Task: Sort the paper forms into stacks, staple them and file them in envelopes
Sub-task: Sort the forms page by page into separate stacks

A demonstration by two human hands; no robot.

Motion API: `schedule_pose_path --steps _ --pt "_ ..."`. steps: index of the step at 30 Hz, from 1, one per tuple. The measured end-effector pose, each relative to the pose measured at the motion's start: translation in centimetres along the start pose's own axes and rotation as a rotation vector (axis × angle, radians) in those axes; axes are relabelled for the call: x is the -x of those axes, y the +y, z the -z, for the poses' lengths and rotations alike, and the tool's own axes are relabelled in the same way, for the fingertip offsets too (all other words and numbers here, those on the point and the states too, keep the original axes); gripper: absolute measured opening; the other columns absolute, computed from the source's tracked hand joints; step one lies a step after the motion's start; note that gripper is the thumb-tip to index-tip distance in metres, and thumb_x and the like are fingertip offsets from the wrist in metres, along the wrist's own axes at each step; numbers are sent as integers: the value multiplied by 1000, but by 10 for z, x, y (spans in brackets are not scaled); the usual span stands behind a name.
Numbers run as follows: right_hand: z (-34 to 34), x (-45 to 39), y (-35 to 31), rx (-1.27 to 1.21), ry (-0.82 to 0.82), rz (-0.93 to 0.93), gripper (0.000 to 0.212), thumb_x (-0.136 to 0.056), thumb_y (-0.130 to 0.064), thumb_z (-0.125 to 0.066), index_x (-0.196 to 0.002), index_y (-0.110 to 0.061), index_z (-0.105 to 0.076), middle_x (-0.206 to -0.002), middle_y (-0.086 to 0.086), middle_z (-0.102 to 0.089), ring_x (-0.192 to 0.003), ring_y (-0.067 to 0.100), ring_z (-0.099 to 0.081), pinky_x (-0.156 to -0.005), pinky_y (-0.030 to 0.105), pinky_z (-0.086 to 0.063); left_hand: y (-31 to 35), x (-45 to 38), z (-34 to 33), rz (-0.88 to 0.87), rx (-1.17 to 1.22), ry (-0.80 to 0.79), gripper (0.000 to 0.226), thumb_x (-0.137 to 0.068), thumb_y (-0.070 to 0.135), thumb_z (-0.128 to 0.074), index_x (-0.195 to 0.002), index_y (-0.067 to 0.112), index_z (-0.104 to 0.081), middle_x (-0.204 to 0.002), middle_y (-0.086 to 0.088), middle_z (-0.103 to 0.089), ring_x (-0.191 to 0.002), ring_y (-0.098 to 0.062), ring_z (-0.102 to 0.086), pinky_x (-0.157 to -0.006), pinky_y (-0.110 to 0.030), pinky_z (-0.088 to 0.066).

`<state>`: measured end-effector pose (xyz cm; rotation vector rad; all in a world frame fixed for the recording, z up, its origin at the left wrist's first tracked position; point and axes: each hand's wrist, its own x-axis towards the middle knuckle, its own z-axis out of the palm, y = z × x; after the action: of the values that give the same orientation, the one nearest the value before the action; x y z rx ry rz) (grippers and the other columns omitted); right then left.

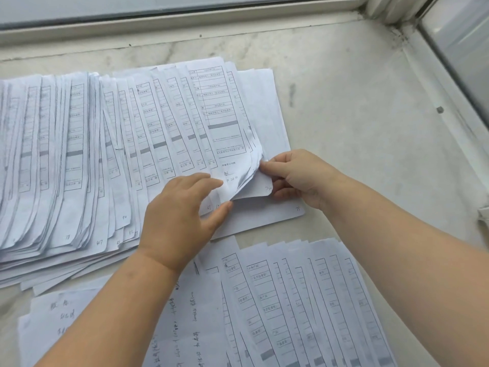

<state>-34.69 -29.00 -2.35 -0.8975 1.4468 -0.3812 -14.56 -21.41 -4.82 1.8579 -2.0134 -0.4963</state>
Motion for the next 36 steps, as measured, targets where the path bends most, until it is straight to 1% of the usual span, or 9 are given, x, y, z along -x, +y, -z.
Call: schedule_pose_path --steps 5,12,15,17,19,23,28,32,36 --pt "0 -3 1 -7 9 -25 25 -91 -15 -64 -69 -13 -53 -64 5 -57 -45 12 -56 -48 22 -51 -2 -1 4 69 92 -45 29 -83 52 -66 -107 36 -69 -121 20 -60 -117 -3 -48 -84 -21 -35" --pt "-3 -6 13 176 142 117 25 -80 -3 -61 -68 -21 -48 -60 -4 -48 -56 19 -43 -58 27 -36 -5 0 7 125 218 -55 29 -81 48 -67 -108 40 -66 -120 26 -57 -110 14 -39 -82 6 -25" --pt "-1 -1 10 -12 29 86 9 -89 -13 -58 -84 -12 -65 -73 9 -61 -65 20 -55 -60 29 -48 -1 0 5 108 167 -72 39 -75 51 -72 -110 36 -66 -121 25 -56 -116 6 -41 -84 0 -27" --pt "5 -1 10 -96 -74 46 29 -91 -26 -63 -102 0 -70 -90 20 -70 -77 23 -64 -71 30 -55 -1 -1 4 83 111 -75 42 -72 54 -72 -109 35 -67 -121 22 -57 -117 1 -43 -82 -12 -32" --pt "11 -1 12 -69 -133 50 36 -91 -22 -65 -109 10 -66 -100 22 -70 -82 23 -65 -77 29 -56 0 -2 5 81 91 -80 41 -72 55 -72 -108 35 -68 -121 22 -57 -118 0 -43 -81 -19 -33" --pt "14 0 14 9 -166 74 12 -90 -9 -64 -87 1 -70 -84 14 -68 -75 22 -62 -78 32 -51 1 -1 5 78 107 -72 44 -72 59 -69 -108 34 -68 -121 21 -57 -117 1 -42 -81 -19 -33" --pt "-1 -2 16 56 -16 104 33 -78 -33 -79 -53 -20 -62 -68 8 -62 -67 22 -52 -67 33 -41 12 -3 -3 72 54 -8 53 -73 64 -69 -110 26 -67 -116 12 -61 -113 -13 -49 -84 -24 -36" --pt "-4 -3 18 49 50 112 42 -78 -38 -78 -50 -20 -53 -59 4 -55 -58 19 -44 -54 27 -34 14 -6 -11 61 79 69 37 -79 55 -62 -99 24 -69 -107 9 -65 -103 -19 -54 -79 -26 -40" --pt "-2 -1 16 44 0 94 42 -65 -57 -75 -65 -15 -67 -73 16 -64 -69 25 -50 -68 41 -44 12 -5 -11 96 124 105 27 -92 36 -44 -72 22 -54 -76 10 -57 -79 -20 -50 -59 -28 -35"
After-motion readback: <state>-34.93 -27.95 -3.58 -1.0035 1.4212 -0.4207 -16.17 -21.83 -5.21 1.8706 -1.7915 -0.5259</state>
